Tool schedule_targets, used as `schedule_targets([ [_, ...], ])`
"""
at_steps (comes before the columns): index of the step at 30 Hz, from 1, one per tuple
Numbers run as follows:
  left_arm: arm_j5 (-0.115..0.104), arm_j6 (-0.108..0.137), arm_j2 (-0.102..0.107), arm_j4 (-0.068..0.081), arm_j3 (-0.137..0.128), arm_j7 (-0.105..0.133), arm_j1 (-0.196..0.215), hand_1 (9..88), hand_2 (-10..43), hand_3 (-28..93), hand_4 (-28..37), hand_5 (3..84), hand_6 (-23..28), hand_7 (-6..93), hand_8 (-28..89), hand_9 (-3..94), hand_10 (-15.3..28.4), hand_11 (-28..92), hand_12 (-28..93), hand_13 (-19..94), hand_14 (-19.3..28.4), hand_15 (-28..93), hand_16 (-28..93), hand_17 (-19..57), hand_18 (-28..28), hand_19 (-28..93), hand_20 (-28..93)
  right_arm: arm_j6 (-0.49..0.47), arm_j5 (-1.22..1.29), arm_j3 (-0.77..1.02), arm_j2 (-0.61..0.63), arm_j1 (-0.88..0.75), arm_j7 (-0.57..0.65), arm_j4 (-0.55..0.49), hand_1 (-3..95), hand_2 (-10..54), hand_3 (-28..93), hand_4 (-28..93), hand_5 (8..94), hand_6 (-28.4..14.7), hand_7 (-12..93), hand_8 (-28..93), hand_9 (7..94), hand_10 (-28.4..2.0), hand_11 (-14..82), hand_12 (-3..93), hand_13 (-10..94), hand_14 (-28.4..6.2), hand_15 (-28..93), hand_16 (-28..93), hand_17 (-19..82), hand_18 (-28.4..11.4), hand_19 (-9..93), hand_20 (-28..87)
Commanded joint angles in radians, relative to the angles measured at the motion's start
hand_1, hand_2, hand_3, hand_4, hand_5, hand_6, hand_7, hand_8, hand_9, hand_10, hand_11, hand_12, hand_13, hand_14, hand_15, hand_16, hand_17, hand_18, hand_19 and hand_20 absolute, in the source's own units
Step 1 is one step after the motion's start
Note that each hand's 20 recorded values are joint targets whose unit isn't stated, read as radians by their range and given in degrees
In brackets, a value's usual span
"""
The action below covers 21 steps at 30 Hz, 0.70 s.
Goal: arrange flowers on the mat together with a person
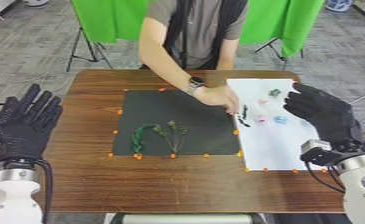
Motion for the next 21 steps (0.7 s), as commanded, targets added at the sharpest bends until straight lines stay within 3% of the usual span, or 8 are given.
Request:
schedule_targets([
  [1, 0.012, -0.014, -0.015, 0.001, 0.014, -0.013, 0.026, 23.8, 14.2, 76, -28.3, 41.3, 6.8, 10.1, -9, 34.3, 13.1, 17, 6, 24, 14.4, 26, -7, -4.2, 10.4, 30, 8, 0.002, -0.022, 0.015, -0.011, -0.033, -0.006, -0.016, 17.2, 13.2, 80, -14, 43.7, -5.3, 12, -7, 42.7, -17.4, 5.1, 18.9, 32, -16.1, 11, 25, 8, -18.1, 37, 12],
  [3, 0.000, -0.013, -0.032, -0.006, 0.024, 0.001, 0.043, 23.8, 14.3, 75, -28.3, 41.6, 7.0, 10.2, -9, 34.8, 13.1, 17, 6, 25, 14.5, 27, -7, -4.2, 10.5, 30, 8, -0.016, -0.015, 0.003, -0.005, 0.005, -0.010, -0.002, 17.2, 13.2, 80, -14, 43.8, -5.2, 12, -7, 42.9, -17.3, 5.2, 18.9, 33, -15.9, 11, 25, 8, -18.1, 37, 12],
  [6, -0.040, 0.005, -0.047, -0.011, 0.045, -0.010, 0.057, 23.7, 14.3, 76, -28.3, 42.0, 7.1, 10.4, -9, 35.3, 13.2, 17, 6, 25, 14.4, 27, -7, -4.2, 10.5, 30, 8, 0.002, -0.036, 0.000, 0.000, 0.000, -0.008, -0.006, 17.3, 13.2, 80, -14, 43.9, -5.2, 12, -7, 42.9, -17.2, 5.4, 18.9, 33, -15.9, 11, 25, 8, -18.2, 37, 12],
  [8, -0.069, -0.012, -0.052, -0.022, 0.031, 0.004, 0.078, 23.8, 14.3, 75, -28.3, 42.3, 7.2, 10.4, -9, 35.6, 13.3, 17, 6, 25, 14.5, 27, -7, -4.2, 10.6, 30, 8, -0.011, -0.027, -0.013, -0.009, 0.014, -0.001, 0.001, 17.3, 13.2, 80, -14, 44.0, -5.2, 12, -7, 42.9, -17.3, 5.5, 18.9, 33, -15.9, 11, 25, 8, -18.2, 38, 12],
  [11, -0.040, -0.014, -0.046, -0.029, 0.006, -0.009, 0.105, 23.6, 14.4, 76, -28.3, 42.4, 7.2, 10.3, -9, 35.7, 13.4, 17, 6, 25, 14.5, 27, -8, -4.1, 10.6, 30, 8, -0.010, -0.044, -0.034, -0.002, 0.035, 0.015, 0.012, 17.5, 12.5, 81, -14, 44.3, -5.1, 13, -7, 43.0, -17.3, 5.5, 18.8, 33, -15.9, 11, 25, 9, -18.1, 38, 12],
  [14, -0.060, -0.020, -0.049, -0.028, 0.005, -0.005, 0.091, 23.6, 14.4, 76, -28.3, 42.4, 7.2, 10.3, -9, 35.7, 13.4, 17, 6, 25, 14.7, 27, -8, -4.2, 10.7, 30, 8, -0.009, -0.053, -0.049, -0.003, 0.052, 0.014, 0.014, 17.7, 11.9, 81, -14, 44.6, -5.1, 13, -8, 43.0, -17.3, 5.6, 18.8, 33, -15.8, 11, 25, 9, -17.9, 39, 13],
  [17, -0.046, -0.022, -0.047, -0.047, -0.007, 0.003, 0.109, 23.5, 14.4, 76, -28.3, 42.4, 7.2, 10.3, -9, 35.6, 13.4, 17, 6, 25, 14.9, 27, -8, -4.2, 10.8, 30, 8, -0.023, -0.071, -0.060, 0.017, 0.071, 0.015, 0.021, 17.7, 11.5, 81, -14, 44.6, -5.1, 14, -8, 43.0, -17.2, 5.6, 18.7, 33, -15.7, 11, 25, 9, -17.9, 39, 13],
  [21, -0.047, -0.033, -0.052, -0.041, -0.009, -0.005, 0.101, 23.5, 14.4, 76, -28.3, 42.6, 7.4, 10.3, -9, 35.5, 13.5, 17, 6, 25, 15.0, 27, -8, -4.2, 10.8, 30, 9, -0.027, -0.086, -0.073, -0.001, 0.077, 0.017, 0.020, 17.7, 11.1, 81, -14, 44.6, -5.1, 14, -8, 42.9, -17.3, 5.6, 18.7, 33, -15.7, 11, 25, 9, -17.9, 39, 13],
])
